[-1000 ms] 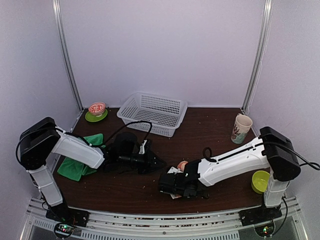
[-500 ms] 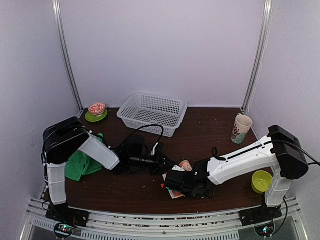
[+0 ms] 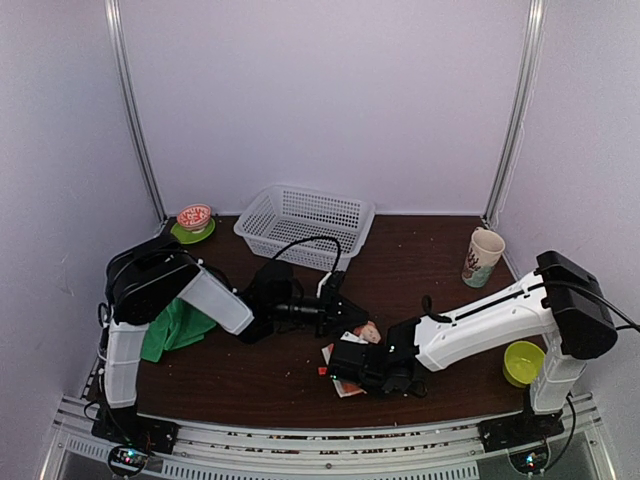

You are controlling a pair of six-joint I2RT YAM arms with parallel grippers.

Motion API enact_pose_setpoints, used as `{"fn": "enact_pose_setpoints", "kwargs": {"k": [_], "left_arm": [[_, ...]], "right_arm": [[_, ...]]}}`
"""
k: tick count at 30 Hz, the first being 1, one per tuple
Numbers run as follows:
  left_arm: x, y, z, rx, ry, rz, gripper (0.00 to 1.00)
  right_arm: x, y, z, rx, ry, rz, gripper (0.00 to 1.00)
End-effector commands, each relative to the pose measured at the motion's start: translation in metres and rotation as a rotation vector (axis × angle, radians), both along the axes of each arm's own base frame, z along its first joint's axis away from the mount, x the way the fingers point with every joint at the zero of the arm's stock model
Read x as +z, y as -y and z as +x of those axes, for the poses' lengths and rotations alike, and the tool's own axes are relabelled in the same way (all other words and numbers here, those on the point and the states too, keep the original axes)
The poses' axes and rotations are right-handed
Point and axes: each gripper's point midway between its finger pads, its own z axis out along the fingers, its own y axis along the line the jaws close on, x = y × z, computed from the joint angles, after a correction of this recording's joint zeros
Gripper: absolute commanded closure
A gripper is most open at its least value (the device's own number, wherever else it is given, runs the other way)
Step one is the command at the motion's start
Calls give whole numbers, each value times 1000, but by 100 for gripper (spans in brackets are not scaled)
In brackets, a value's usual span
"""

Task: Roll the towels

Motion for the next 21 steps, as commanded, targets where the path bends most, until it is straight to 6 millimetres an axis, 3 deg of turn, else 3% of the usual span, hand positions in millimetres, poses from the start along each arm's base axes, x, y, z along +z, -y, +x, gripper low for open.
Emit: {"fn": "enact_pose_setpoints", "kwargs": {"k": [1,4,13,21], "left_arm": [[-3,2,1,-69,-25,-44,85],[-23,4,2,-81,-60,-8,85],[-58,7,-2,-121,-92,62,89],[-103,-4,-6,-105,-125,189,94]], "right_arm": [[0,-5,-5,43,4,2,38],[1,-8,-6,65,13,-23,37],[-1,-13,-7,86,5,-68,34],[25,-29,-17,92,-61,67,4]]}}
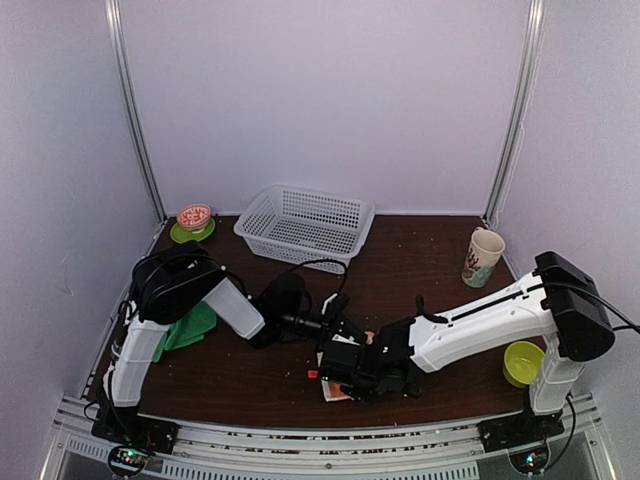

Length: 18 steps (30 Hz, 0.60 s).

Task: Roll the towels

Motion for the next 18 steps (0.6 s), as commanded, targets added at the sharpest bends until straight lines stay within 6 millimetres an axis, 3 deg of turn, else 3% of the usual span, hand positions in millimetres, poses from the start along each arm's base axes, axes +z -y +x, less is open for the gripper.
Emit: {"fn": "enact_pose_setpoints", "kwargs": {"k": [1,8,13,18], "left_arm": [[-39,-10,-3,-5,-8,94,94],[-54,-17,1,35,-25,137,96],[-56,-18,3,51,-25,148,96],[-52,-22,3,67,10,164,96]], "right_arm": [[23,-14,-13,15,-66,109,0],[50,-14,-27,-10,-162,276,0],[74,-7,-24,-119,-254,545,0],[66,9,-14,-290,-408,819,4]]}}
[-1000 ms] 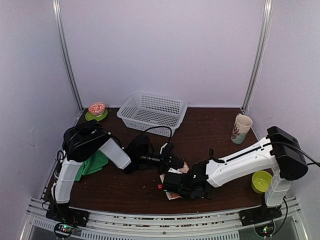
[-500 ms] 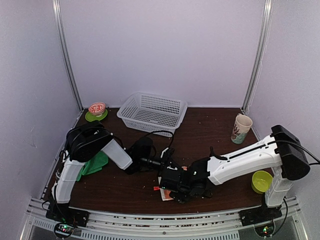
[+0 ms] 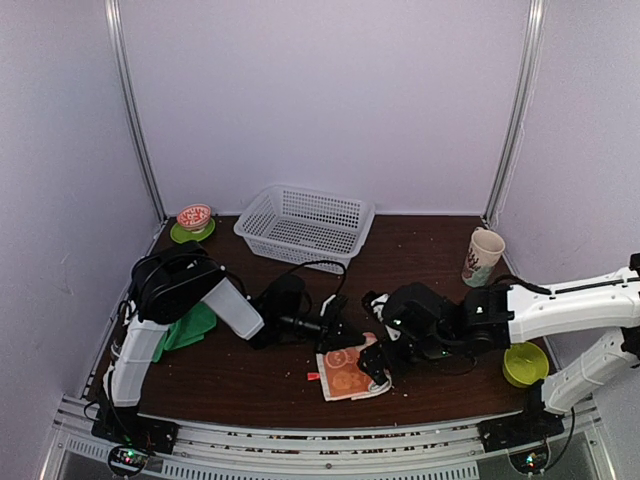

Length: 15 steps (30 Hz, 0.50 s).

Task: Roll the towels

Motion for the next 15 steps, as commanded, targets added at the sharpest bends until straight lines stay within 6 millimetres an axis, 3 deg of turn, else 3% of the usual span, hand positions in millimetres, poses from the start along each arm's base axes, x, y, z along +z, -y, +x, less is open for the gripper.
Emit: {"fn": "enact_pose_setpoints", "kwargs": {"k": [1,5,15], "left_arm": [[-40,-20,0,49,-16,138,96],[-42,-25,-1,48,0,166,96],[-40,-28,-3,44,24,197,96]], "right_arm": [[-7,-2,2,-124,-190,277,5],[-10,0,8,-174,-245,416,10],[-55,0,12,-234,-363,448,23]]}}
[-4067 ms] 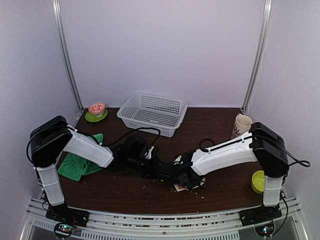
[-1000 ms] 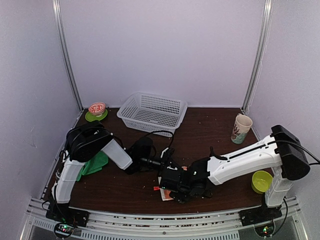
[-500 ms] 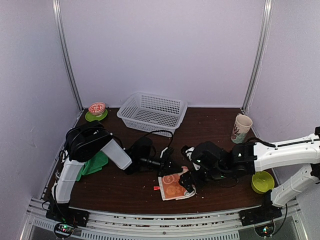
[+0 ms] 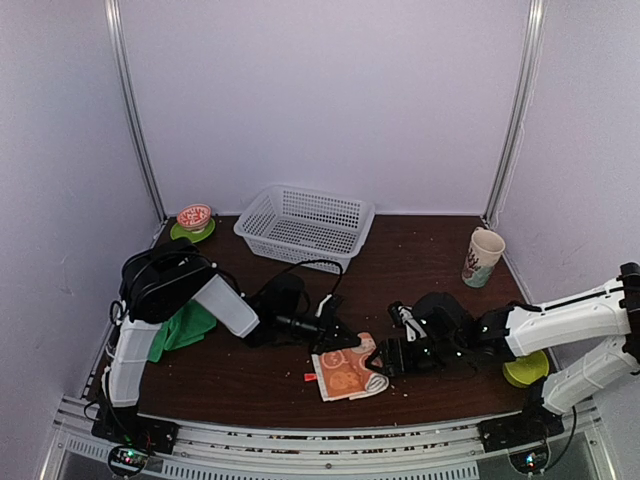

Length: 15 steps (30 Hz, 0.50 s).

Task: Roll the towels

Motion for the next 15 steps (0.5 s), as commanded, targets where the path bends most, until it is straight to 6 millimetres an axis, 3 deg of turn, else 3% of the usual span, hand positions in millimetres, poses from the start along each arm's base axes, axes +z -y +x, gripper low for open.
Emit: {"fn": "enact_pose_setpoints", "kwargs": {"k": [1,4,10,15], "left_arm": [[-34,-19,-3,28,-40,127,96],[-35,-21,-4,30,-37,133,96],[-40,-26,-6,31,-30,161,96],[-41,-26,-5,34,-22,168,96]], "right_arm": [[-4,-12,6,-18,-39,85,23],[-6,-9,14,-55,-53,130,23],[-1,-13,19,-59,-71,220,11],[-14,-18,15,-40,-133,202,18]]}}
